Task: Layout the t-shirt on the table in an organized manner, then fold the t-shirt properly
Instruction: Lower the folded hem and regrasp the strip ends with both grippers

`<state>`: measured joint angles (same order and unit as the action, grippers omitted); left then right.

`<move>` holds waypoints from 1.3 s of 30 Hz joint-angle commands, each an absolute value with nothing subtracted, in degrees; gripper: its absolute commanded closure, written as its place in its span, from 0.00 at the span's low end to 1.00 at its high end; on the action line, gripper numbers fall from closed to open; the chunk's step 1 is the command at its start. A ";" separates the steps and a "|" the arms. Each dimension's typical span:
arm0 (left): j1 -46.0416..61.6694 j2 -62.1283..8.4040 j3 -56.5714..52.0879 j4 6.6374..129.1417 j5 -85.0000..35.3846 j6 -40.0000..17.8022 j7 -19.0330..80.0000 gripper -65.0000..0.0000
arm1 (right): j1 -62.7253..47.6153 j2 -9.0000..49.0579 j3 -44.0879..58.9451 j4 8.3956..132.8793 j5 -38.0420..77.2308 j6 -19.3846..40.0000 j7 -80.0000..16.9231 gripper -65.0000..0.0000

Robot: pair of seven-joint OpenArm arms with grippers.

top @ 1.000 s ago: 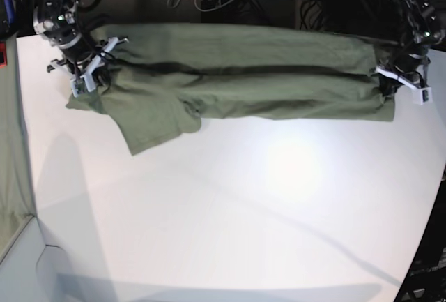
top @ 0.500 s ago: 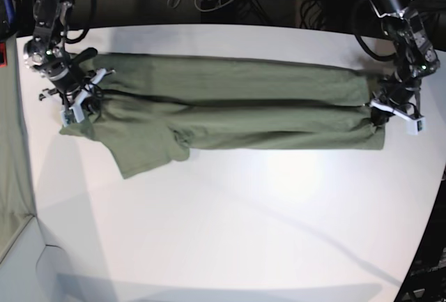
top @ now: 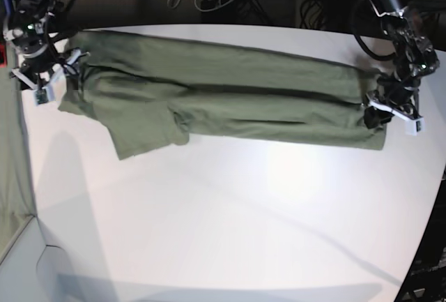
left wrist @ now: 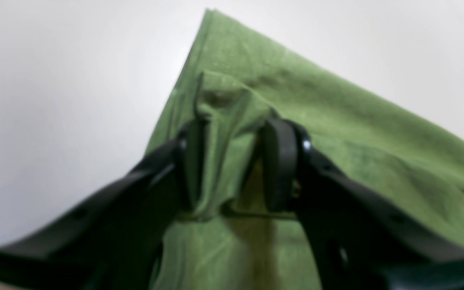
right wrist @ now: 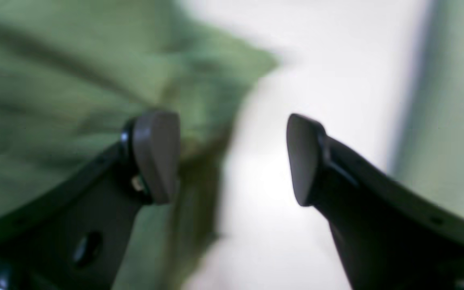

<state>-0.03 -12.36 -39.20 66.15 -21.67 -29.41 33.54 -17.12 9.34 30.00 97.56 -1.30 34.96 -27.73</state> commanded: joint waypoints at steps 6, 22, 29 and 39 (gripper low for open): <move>0.31 -12.97 -39.34 66.15 -18.95 -27.74 36.00 0.60 | -11.56 9.80 30.90 100.88 -0.31 34.68 -26.15 0.36; 1.45 -13.58 -39.34 66.15 -18.95 -27.74 36.00 0.60 | 10.33 7.60 14.29 85.85 -0.31 34.77 -44.26 0.37; 2.42 -13.58 -39.34 66.15 -18.95 -27.74 36.00 0.60 | 14.90 6.81 14.29 75.12 -0.31 34.77 -41.98 0.37; 2.51 -13.58 -39.34 66.15 -18.95 -27.74 36.00 0.60 | 14.90 6.55 14.29 67.03 -0.31 34.59 -36.53 0.54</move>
